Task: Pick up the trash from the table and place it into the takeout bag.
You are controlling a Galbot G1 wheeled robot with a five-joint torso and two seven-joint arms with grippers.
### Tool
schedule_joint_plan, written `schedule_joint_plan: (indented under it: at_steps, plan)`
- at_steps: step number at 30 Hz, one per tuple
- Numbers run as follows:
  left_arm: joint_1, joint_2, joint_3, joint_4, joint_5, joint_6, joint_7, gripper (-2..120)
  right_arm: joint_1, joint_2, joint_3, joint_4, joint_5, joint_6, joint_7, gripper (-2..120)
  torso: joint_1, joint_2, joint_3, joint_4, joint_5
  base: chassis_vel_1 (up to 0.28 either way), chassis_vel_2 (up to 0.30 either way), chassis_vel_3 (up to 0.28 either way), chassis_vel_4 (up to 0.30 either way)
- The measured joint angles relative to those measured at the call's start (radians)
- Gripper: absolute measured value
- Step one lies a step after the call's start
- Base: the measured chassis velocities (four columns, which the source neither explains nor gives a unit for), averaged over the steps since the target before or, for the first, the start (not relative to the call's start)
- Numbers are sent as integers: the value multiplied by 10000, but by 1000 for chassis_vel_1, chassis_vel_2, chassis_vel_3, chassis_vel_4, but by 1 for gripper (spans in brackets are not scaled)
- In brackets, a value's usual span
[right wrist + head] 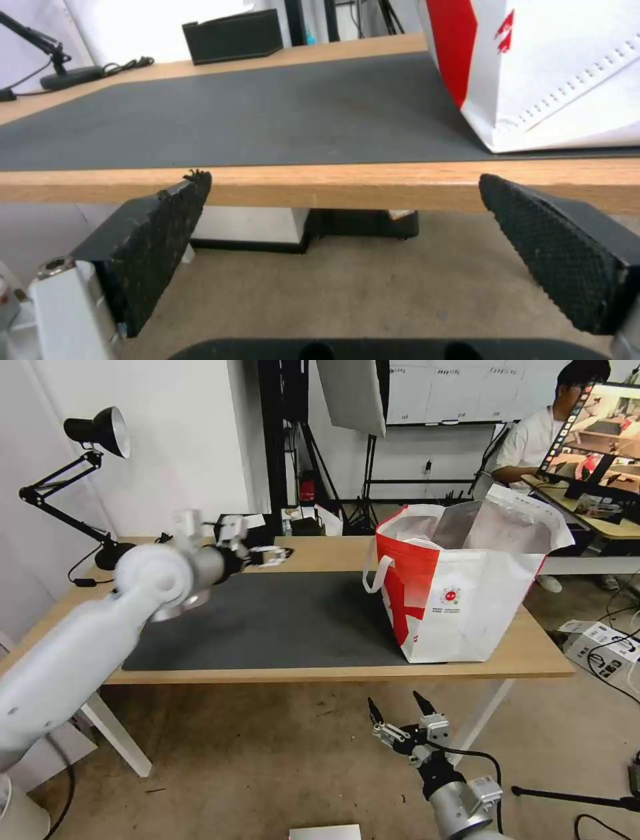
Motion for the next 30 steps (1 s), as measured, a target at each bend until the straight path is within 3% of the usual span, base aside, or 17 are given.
schedule_joint_plan:
  at_steps: [2,4,13,15,16,17,19,20,21,24,25,28,30]
  plan:
    - [189,58,-187,-67,33,0,29,100,-1,0,0,0,0,0,0,100,-1,-1,0,0,-1,0,0,0,0]
    - [1390,454,-1297,-556,279,-27,184,100,1,0,0,0,0,0,-1,100,0,-1,0,-2,-2,0,0,0,0]
    - [3745,1221,-3099,-1370,820,-341,519,100,0,-1,0,0,0,0,0,100,-1,0,0,2,-1,0,0,0,0]
    - [5391,1285,-4432,-1680,1407,-613,866,100,-1,0,0,0,0,0,0,100,0,0,-1,0,1,0,0,0,0]
    - [6296,1233,-4870,-1699,1932,-962,1254,100,-1,0,1,0,0,0,0,100,-1,0,0,7,1,0,0,0,0]
    - [6296,1233,-4870,-1699,1932,-962,1254,100,-1,0,1,0,0,0,0,100,-1,0,0,7,1,0,0,0,0]
    - [7613,860,-5448,-1560,3068,-1949,2145,100,-2,-1,0,0,0,0,0,100,1,-1,0,-5,-10,0,0,0,0]
    - [8605,517,-6133,-1609,3931,-2762,2544,100,-2,-1,0,0,0,0,-1,100,1,0,0,-4,3,0,0,0,0]
    - [8605,517,-6133,-1609,3931,-2762,2544,100,-2,-1,0,0,0,0,-1,100,1,0,0,-4,3,0,0,0,0]
    - [11087,-771,-7195,-1712,6326,-5366,3362,100,-1,-1,0,0,0,0,-1,100,-1,0,-1,2,-2,0,0,0,0]
    - [11087,-771,-7195,-1712,6326,-5366,3362,100,-1,-1,0,0,0,0,-1,100,-1,0,-1,2,-2,0,0,0,0]
    - [12522,-1945,-7746,-1547,7967,-7486,4217,100,-1,0,0,0,0,0,0,100,0,0,-1,0,3,0,0,0,0]
    - [12780,-2186,-7848,-1530,8258,-7882,4352,100,-1,0,0,0,0,0,0,100,-1,0,0,0,1,0,0,0,0]
